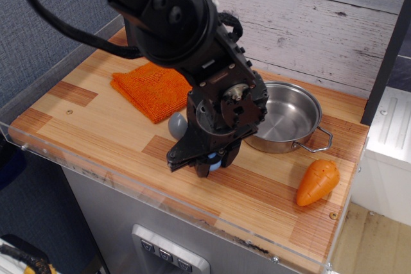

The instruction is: PICK UP THE SPOON AND PUT ANOTHER SIDE OF THE TABLE

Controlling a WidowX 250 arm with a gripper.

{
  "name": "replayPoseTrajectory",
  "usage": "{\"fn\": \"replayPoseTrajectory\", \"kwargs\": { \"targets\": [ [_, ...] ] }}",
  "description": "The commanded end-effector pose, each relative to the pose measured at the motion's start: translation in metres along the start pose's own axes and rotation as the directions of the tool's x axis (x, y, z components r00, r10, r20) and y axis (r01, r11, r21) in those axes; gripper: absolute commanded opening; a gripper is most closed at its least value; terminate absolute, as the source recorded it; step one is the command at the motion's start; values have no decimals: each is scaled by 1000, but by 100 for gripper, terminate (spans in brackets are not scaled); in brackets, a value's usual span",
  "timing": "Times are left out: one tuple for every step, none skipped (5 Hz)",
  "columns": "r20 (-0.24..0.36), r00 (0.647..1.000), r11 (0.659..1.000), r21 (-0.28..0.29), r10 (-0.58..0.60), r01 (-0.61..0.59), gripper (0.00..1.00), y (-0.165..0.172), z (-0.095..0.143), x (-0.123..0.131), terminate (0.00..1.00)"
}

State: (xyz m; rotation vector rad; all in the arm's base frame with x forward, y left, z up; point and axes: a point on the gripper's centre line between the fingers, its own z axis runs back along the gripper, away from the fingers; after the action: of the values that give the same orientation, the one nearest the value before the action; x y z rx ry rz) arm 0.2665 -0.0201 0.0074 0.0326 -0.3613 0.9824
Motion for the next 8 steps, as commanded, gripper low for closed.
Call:
{"fn": "replayPoseTrajectory", "kwargs": {
  "targets": [
    [-37, 999, 998, 55, -34, 36, 100, 2, -6, -11, 0],
    [-37, 999, 997, 63, -31, 33, 100, 2, -4, -7, 0],
    [-40, 999, 997, 72, -15, 18, 100, 4, -3, -2, 0],
    [-39, 999, 998, 61, -2, 4, 100, 2, 5, 2, 0],
    [-29, 999, 999, 48, 13, -12, 100, -2, 20, 10, 0],
    [-23, 999, 999, 12, 33, -33, 100, -6, 44, 19, 0],
    [-5, 999, 998, -50, 43, -43, 100, -11, 75, 28, 0],
    [41, 998, 995, -95, 37, -33, 100, -12, 101, 35, 0]
  ]
}}
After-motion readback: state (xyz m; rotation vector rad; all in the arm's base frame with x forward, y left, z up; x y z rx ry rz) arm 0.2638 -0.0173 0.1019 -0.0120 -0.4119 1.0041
